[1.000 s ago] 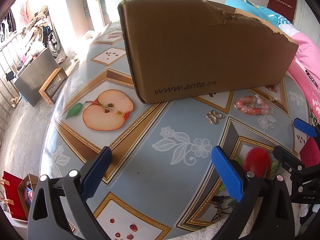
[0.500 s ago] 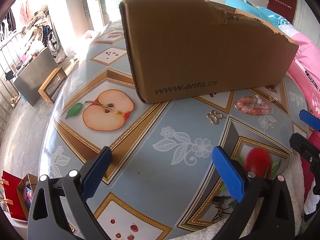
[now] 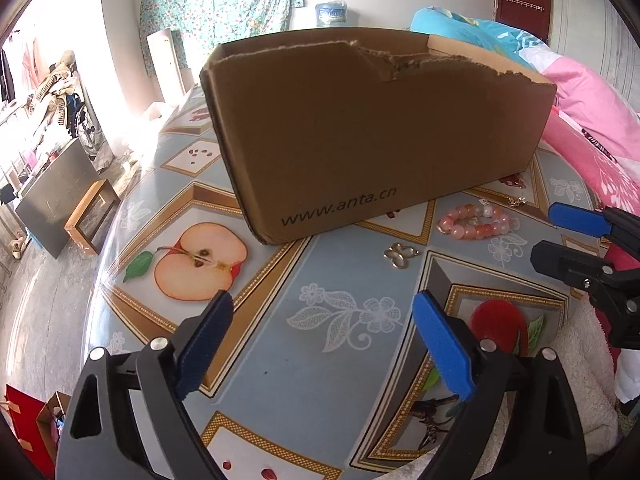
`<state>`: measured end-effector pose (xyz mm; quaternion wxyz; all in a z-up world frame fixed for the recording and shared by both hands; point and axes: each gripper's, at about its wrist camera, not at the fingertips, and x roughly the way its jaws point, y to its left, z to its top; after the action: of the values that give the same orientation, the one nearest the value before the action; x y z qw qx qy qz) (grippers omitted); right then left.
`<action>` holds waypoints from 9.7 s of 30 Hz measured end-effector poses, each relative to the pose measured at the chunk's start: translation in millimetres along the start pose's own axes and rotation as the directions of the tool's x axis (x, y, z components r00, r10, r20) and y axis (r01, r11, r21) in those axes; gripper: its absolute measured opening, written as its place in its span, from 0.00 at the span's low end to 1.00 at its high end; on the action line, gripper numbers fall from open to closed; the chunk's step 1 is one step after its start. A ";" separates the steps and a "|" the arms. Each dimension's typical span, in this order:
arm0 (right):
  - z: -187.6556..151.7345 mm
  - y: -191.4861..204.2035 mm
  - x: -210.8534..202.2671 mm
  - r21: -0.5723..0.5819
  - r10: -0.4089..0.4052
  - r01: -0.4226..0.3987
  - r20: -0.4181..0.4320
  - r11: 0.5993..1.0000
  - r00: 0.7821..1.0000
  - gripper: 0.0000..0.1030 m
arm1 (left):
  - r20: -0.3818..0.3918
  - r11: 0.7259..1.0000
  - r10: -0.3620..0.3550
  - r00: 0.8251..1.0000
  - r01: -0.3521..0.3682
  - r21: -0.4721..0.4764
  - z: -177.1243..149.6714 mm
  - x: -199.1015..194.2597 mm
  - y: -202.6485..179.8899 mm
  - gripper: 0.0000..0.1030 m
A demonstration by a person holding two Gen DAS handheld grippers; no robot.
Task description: Organize jewelry
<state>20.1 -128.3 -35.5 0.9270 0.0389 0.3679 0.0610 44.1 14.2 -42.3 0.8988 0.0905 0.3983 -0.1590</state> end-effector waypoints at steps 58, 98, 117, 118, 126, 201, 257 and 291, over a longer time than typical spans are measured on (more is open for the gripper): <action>28.7 33.6 29.4 -0.282 0.006 -0.016 -0.035 0.959 0.999 0.30 | 0.023 0.998 -0.064 0.998 0.064 0.024 21.4 3.6 -9.6 0.19; 78.1 19.9 45.2 0.068 0.335 -0.330 -0.068 0.941 0.940 0.09 | 0.108 0.992 0.081 0.991 -0.070 -0.100 2.2 -40.1 57.0 0.19; 29.2 4.2 48.3 -0.093 -0.009 0.000 -0.100 0.996 0.995 0.27 | 0.118 0.997 -0.062 0.991 0.067 -0.037 16.0 -26.5 18.4 0.19; 28.8 5.2 50.7 -0.109 -0.009 -0.002 -0.101 0.994 0.995 0.26 | 0.116 0.997 -0.070 0.991 0.075 -0.036 16.4 -25.6 16.1 0.19; 30.5 4.0 63.2 -0.210 0.005 -0.030 -0.119 0.977 0.993 0.16 | 0.106 0.994 -0.106 0.989 0.108 -0.012 19.0 -20.4 3.8 0.19; 180.2 -59.2 46.1 -0.092 0.215 -0.229 -0.139 0.969 0.967 0.10 | -0.003 0.960 -0.271 0.963 0.271 0.070 173.0 -1.6 10.5 0.19; 7.0 -52.4 15.0 0.054 0.130 -0.125 -0.120 0.991 0.984 0.19 | 0.007 0.947 -0.250 0.968 0.243 0.210 41.9 24.2 -62.5 0.21; 3.0 -64.2 3.7 0.074 0.127 -0.121 -0.083 0.990 0.988 0.19 | -0.035 0.970 -0.199 0.979 0.202 0.136 39.8 30.4 -78.3 0.09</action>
<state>30.3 -191.4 -43.4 0.9025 0.0909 0.4070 0.1077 62.6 -76.9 -41.2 0.8653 0.1139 0.4030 -0.2756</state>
